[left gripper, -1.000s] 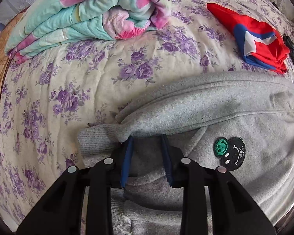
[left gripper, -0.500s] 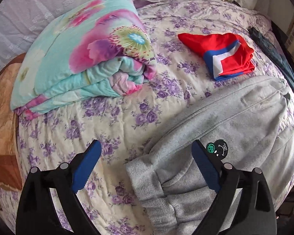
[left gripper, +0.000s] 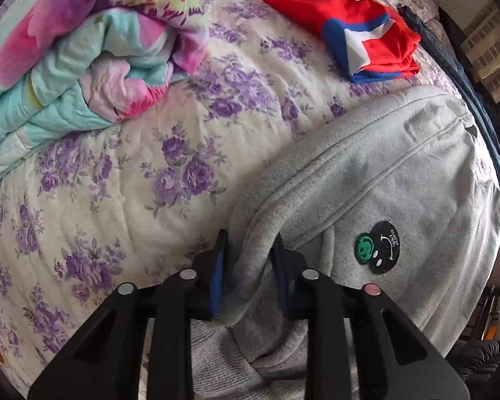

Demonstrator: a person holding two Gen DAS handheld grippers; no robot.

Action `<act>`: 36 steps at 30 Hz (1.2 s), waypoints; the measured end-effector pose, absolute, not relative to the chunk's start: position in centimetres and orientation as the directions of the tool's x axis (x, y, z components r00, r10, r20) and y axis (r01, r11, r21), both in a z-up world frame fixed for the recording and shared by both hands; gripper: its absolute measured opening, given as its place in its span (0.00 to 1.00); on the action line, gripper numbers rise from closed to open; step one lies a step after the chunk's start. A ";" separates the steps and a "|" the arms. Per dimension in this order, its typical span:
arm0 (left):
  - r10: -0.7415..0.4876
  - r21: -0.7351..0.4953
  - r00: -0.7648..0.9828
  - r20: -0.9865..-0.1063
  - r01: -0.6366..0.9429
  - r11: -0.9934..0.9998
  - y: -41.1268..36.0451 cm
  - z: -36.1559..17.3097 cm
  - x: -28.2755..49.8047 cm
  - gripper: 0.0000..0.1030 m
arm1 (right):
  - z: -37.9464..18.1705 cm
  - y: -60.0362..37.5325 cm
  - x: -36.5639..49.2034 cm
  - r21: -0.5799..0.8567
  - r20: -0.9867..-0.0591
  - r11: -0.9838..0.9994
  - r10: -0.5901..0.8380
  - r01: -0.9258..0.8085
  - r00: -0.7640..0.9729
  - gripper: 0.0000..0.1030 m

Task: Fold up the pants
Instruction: 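Lift the cuffs with the right tool and fold them toward the left tool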

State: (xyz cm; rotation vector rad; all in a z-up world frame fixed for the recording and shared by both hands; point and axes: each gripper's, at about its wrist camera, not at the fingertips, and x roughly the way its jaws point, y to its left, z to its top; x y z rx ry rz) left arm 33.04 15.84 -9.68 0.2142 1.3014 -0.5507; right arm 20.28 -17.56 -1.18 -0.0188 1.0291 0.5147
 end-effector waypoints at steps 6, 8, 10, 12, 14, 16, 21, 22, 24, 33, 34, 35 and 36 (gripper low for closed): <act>-0.285 -0.143 0.212 -0.935 0.509 0.849 16.4 -8.3 31.7 0.10 | -3.4 -6.7 31.0 0.174 -0.875 0.722 0.425 -0.670 0.231 0.65; -0.278 -0.133 0.220 -0.935 0.508 0.851 16.4 -8.1 31.6 0.11 | -4.5 -4.5 33.2 0.166 -0.899 0.694 0.399 -0.701 0.182 0.65; -0.272 -0.130 0.220 -0.937 0.504 0.854 16.4 -8.2 31.7 0.11 | -5.7 -3.0 34.5 0.174 -0.919 0.660 0.375 -0.731 0.119 0.65; -0.272 -0.135 0.215 -0.938 0.497 0.857 16.2 -8.4 32.0 0.11 | -6.8 -2.3 35.3 0.166 -0.936 0.634 0.342 -0.755 0.081 0.65; -0.272 -0.133 0.215 -0.938 0.500 0.856 16.1 -8.5 32.0 0.11 | -8.0 -2.1 36.0 0.144 -0.950 0.635 0.304 -0.759 0.074 0.65; -0.275 -0.135 0.215 -0.937 0.504 0.853 16.2 -8.5 32.0 0.11 | -9.3 -2.3 36.9 0.119 -0.960 0.656 0.267 -0.745 0.083 0.65; -0.284 -0.151 0.207 -0.936 0.492 0.857 16.5 -8.6 32.4 0.11 | -10.6 -3.5 37.0 0.165 -0.954 0.647 0.295 -0.745 0.045 0.12; -0.281 -0.148 0.209 -0.937 0.491 0.859 16.4 -8.5 32.4 0.11 | -10.0 -3.6 36.7 0.144 -0.952 0.638 0.299 -0.757 0.071 0.10; -0.282 -0.147 0.216 -0.935 0.487 0.861 16.5 -8.1 32.4 0.11 | -8.5 -4.4 36.6 0.145 -0.939 0.655 0.327 -0.741 0.105 0.10; -0.333 -0.123 0.345 -0.878 0.510 0.851 17.1 -2.0 28.2 0.11 | 0.3 -6.4 30.4 0.054 -0.859 0.705 0.393 -0.707 0.327 0.10; -0.337 -0.113 0.356 -0.871 0.522 0.845 17.1 -1.3 27.1 0.11 | 1.1 -6.7 28.9 0.049 -0.850 0.707 0.401 -0.706 0.343 0.10; -0.340 -0.100 0.370 -0.865 0.536 0.838 17.1 -0.7 25.8 0.11 | 1.6 -6.3 27.6 0.047 -0.841 0.704 0.410 -0.709 0.352 0.10; -0.343 -0.088 0.383 -0.858 0.548 0.832 17.1 -0.2 24.5 0.11 | 2.1 -6.5 25.9 0.045 -0.831 0.700 0.422 -0.713 0.362 0.10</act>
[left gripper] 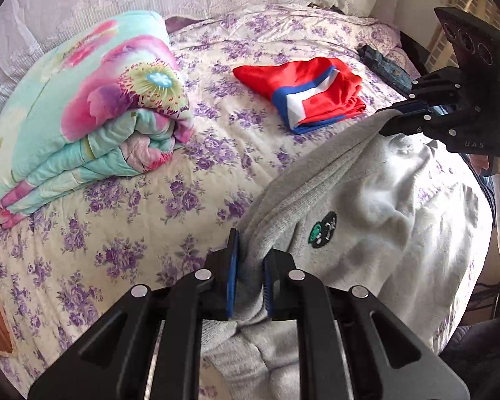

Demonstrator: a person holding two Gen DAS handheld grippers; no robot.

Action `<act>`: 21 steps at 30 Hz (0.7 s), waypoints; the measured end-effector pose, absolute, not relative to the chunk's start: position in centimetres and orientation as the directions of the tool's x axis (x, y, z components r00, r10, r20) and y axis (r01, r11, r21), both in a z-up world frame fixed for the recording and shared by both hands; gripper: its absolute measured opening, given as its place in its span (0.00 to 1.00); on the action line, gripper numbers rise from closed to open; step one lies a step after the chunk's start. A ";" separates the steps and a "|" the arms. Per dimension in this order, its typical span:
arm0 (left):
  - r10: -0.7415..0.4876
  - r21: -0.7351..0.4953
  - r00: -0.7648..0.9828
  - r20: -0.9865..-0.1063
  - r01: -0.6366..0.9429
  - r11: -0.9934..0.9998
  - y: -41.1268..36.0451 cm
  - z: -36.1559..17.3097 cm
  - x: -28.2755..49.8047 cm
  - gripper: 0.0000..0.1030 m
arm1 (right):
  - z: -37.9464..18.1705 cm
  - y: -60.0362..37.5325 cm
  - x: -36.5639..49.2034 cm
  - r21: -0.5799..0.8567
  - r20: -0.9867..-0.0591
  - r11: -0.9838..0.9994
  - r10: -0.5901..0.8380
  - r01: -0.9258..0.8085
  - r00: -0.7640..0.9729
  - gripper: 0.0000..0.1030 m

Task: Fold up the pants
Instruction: 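Lift the cuffs with the right tool and fold them toward the left tool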

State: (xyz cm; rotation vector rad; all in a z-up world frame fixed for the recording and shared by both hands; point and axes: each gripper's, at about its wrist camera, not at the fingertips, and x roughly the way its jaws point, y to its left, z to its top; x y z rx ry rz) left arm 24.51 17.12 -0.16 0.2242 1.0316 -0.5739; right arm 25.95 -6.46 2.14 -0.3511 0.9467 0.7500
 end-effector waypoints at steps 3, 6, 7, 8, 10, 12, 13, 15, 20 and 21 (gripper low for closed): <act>-0.370 -0.074 0.410 -0.834 0.581 0.810 17.4 1.0 20.4 0.11 | 2.8 -6.5 20.7 0.064 -0.808 0.685 0.463 -0.726 0.365 0.10; -0.396 -0.069 0.409 -0.822 0.618 0.783 17.8 0.8 16.1 0.11 | 1.7 -6.2 15.0 0.087 -0.803 0.666 0.487 -0.741 0.344 0.10; -0.399 -0.065 0.401 -0.825 0.634 0.771 17.7 0.4 14.8 0.11 | 1.0 -6.1 13.3 0.097 -0.806 0.662 0.490 -0.743 0.331 0.10; -0.396 -0.055 0.396 -0.828 0.646 0.761 17.8 -0.1 13.5 0.11 | 0.1 -5.9 11.8 0.106 -0.811 0.659 0.491 -0.744 0.319 0.10; -0.391 -0.048 0.373 -0.842 0.670 0.741 17.8 -1.3 11.2 0.11 | -1.6 -5.4 9.0 0.117 -0.820 0.657 0.487 -0.745 0.301 0.10; -0.374 -0.032 0.356 -0.856 0.687 0.726 17.8 -2.6 9.3 0.11 | -3.0 -5.2 7.2 0.147 -0.825 0.649 0.496 -0.746 0.270 0.10; -0.367 -0.030 0.344 -0.864 0.693 0.721 17.8 -3.2 8.8 0.11 | -3.6 -5.0 6.5 0.158 -0.831 0.649 0.495 -0.744 0.256 0.10; -0.349 -0.020 0.332 -0.876 0.699 0.715 17.8 -4.1 7.8 0.11 | -4.4 -4.7 5.4 0.162 -0.843 0.654 0.481 -0.739 0.240 0.10; -0.328 0.015 0.341 -0.881 0.713 0.701 17.7 -4.3 6.2 0.11 | -5.2 -4.1 4.0 0.162 -0.862 0.652 0.460 -0.741 0.215 0.10; -0.329 0.016 0.341 -0.880 0.716 0.698 17.8 -4.2 6.0 0.12 | -5.2 -4.1 3.8 0.165 -0.862 0.649 0.460 -0.742 0.211 0.10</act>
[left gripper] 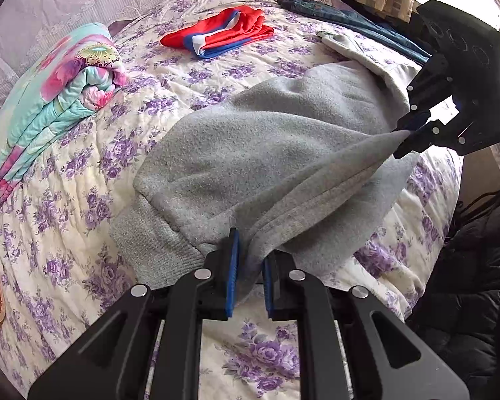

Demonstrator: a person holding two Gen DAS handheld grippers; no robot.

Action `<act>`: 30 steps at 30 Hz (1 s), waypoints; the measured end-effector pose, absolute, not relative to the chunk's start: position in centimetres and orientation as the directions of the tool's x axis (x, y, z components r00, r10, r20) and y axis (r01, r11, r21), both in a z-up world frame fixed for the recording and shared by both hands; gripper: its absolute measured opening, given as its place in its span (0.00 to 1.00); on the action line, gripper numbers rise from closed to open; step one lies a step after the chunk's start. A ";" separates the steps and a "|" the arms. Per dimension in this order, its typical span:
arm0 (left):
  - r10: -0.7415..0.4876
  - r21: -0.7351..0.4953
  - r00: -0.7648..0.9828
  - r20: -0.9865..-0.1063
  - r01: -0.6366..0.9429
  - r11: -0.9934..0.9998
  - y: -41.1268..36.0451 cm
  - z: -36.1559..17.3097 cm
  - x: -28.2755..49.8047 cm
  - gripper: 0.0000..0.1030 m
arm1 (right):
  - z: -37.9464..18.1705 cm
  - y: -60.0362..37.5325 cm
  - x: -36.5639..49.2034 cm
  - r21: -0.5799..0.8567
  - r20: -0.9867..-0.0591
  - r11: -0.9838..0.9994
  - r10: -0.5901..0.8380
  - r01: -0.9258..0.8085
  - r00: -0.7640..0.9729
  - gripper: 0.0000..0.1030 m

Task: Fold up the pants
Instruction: 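Lift the cuffs with the right tool and fold them toward the left tool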

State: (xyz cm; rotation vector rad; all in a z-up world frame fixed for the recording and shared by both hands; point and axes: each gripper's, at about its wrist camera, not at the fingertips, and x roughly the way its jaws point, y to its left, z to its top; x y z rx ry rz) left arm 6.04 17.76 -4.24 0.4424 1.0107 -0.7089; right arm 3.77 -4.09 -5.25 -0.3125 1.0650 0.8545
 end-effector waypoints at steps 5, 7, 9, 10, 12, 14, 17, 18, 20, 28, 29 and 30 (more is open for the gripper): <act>-0.325 0.025 0.328 -0.887 0.737 0.676 17.7 -4.5 4.8 0.12 | -6.7 -3.8 4.1 0.208 -0.884 0.629 0.448 -0.749 0.131 0.10; -0.324 0.001 0.297 -0.898 0.739 0.674 17.8 -5.7 4.9 0.15 | -8.6 -3.4 4.4 0.215 -0.904 0.633 0.418 -0.743 0.094 0.10; -0.330 -0.042 0.257 -0.908 0.728 0.684 18.0 -7.1 5.3 0.16 | -11.1 -2.8 4.7 0.217 -0.923 0.648 0.379 -0.730 0.062 0.11; -0.344 -0.066 0.246 -0.906 0.722 0.689 18.2 -7.4 5.3 0.18 | -11.9 -2.5 4.6 0.206 -0.928 0.649 0.367 -0.732 0.063 0.11; -0.363 -0.074 0.252 -0.897 0.724 0.686 18.7 -6.8 4.5 0.23 | -12.1 -2.2 4.5 0.197 -0.927 0.646 0.367 -0.738 0.074 0.11; -0.410 -0.103 0.253 -0.877 0.733 0.672 19.9 -5.5 3.1 0.45 | -11.9 -2.2 4.4 0.196 -0.929 0.651 0.362 -0.734 0.073 0.11; -0.481 -0.120 0.328 -0.813 0.714 0.690 22.4 -2.5 1.0 0.77 | -11.9 -2.2 4.0 0.175 -0.929 0.645 0.358 -0.744 0.092 0.11; -0.497 -0.134 0.345 -0.796 0.701 0.701 22.9 -1.5 0.5 0.77 | -11.8 -2.1 3.9 0.167 -0.929 0.645 0.355 -0.746 0.099 0.11; -0.524 -0.171 0.385 -0.760 0.660 0.732 23.0 0.5 0.3 0.77 | -11.8 -1.7 3.4 0.142 -0.930 0.637 0.349 -0.758 0.119 0.12; -0.504 -0.356 0.384 -0.774 0.394 0.847 14.0 -1.4 3.9 0.62 | -11.4 -1.4 2.3 0.072 -0.928 0.643 0.324 -0.763 0.185 0.13; -0.481 -0.362 0.358 -0.800 0.350 0.864 12.9 -3.1 4.3 0.56 | -11.5 -1.6 2.6 0.070 -0.927 0.645 0.324 -0.761 0.189 0.13; -0.465 -0.377 0.318 -0.826 0.302 0.876 12.1 -5.0 4.8 0.42 | -11.5 -1.6 2.6 0.068 -0.925 0.647 0.326 -0.759 0.195 0.13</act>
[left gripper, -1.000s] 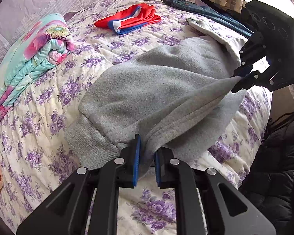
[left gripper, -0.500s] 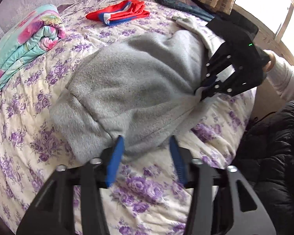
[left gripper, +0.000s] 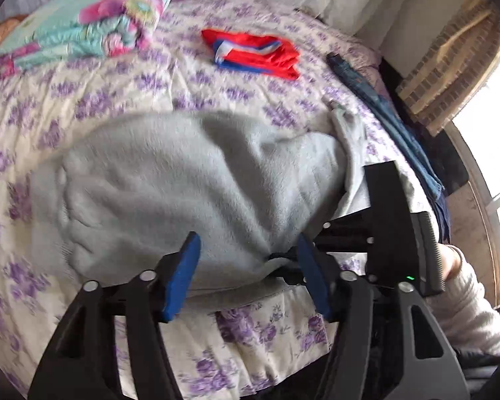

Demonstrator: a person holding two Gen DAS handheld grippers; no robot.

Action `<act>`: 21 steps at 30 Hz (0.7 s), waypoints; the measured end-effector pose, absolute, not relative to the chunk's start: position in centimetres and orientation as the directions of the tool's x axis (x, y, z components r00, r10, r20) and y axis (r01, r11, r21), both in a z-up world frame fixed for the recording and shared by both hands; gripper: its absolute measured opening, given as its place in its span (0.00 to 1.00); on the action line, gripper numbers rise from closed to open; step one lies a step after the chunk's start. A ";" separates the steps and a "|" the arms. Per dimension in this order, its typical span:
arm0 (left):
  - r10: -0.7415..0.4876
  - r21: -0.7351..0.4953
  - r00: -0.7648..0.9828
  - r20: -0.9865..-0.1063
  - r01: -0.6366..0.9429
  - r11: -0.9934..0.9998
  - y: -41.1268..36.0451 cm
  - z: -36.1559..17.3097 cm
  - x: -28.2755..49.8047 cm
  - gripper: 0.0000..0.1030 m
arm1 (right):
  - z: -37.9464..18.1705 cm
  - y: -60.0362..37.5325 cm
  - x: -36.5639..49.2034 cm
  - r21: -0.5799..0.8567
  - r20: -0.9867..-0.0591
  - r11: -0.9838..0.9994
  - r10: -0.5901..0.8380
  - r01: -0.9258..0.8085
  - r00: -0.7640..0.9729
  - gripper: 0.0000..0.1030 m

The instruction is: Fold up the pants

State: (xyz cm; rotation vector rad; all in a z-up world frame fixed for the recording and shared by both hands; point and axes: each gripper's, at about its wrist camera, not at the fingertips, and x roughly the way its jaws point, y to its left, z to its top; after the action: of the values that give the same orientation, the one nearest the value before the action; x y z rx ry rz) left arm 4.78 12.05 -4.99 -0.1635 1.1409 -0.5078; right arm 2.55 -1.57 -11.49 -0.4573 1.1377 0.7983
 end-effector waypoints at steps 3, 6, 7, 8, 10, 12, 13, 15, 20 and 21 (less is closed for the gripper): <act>-0.455 -0.422 0.187 -0.871 0.191 0.886 10.7 -10.8 5.7 0.03 | -11.5 -2.0 2.4 0.081 -0.919 0.658 0.340 -0.749 0.200 0.15; -0.488 -0.466 0.191 -0.851 0.150 0.872 11.4 -12.4 5.2 0.00 | -11.3 -2.7 2.3 0.102 -0.920 0.671 0.344 -0.734 0.188 0.17; -0.498 -0.478 0.187 -0.847 0.143 0.867 11.7 -12.4 4.9 0.00 | -10.9 -3.0 2.2 0.124 -0.921 0.674 0.351 -0.728 0.169 0.21; -0.504 -0.485 0.184 -0.844 0.139 0.863 11.9 -12.5 4.7 0.00 | -10.3 -3.5 2.2 0.157 -0.919 0.681 0.367 -0.715 0.147 0.23; -0.494 -0.471 0.197 -0.847 0.152 0.869 11.8 -12.7 4.2 0.01 | -8.6 -4.9 2.8 0.262 -0.893 0.694 0.438 -0.670 0.105 0.30; -0.471 -0.443 0.217 -0.855 0.169 0.881 11.4 -12.6 3.9 0.01 | -7.0 -5.8 3.6 0.286 -0.872 0.717 0.470 -0.635 0.138 0.30; -0.459 -0.427 0.224 -0.860 0.177 0.887 11.1 -12.5 3.8 0.01 | -6.7 -5.9 4.0 0.259 -0.875 0.733 0.454 -0.629 0.167 0.26; -0.445 -0.410 0.229 -0.866 0.185 0.893 10.9 -12.3 3.8 0.01 | -7.5 -5.1 4.6 0.217 -0.898 0.745 0.406 -0.631 0.171 0.13; -0.460 -0.423 0.227 -0.859 0.192 0.885 11.3 -12.5 3.9 0.01 | -12.0 -2.9 5.1 0.177 -0.947 0.758 0.305 -0.628 0.101 0.12; -0.464 -0.428 0.226 -0.857 0.190 0.884 11.4 -12.5 3.9 0.01 | -12.0 -2.7 5.2 0.171 -0.948 0.760 0.300 -0.627 0.105 0.12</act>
State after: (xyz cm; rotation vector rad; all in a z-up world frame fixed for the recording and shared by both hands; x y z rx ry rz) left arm 3.91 11.41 -12.52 -0.2533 1.2671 -0.4569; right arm 5.15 -2.66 -12.00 -0.3056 1.2971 0.6986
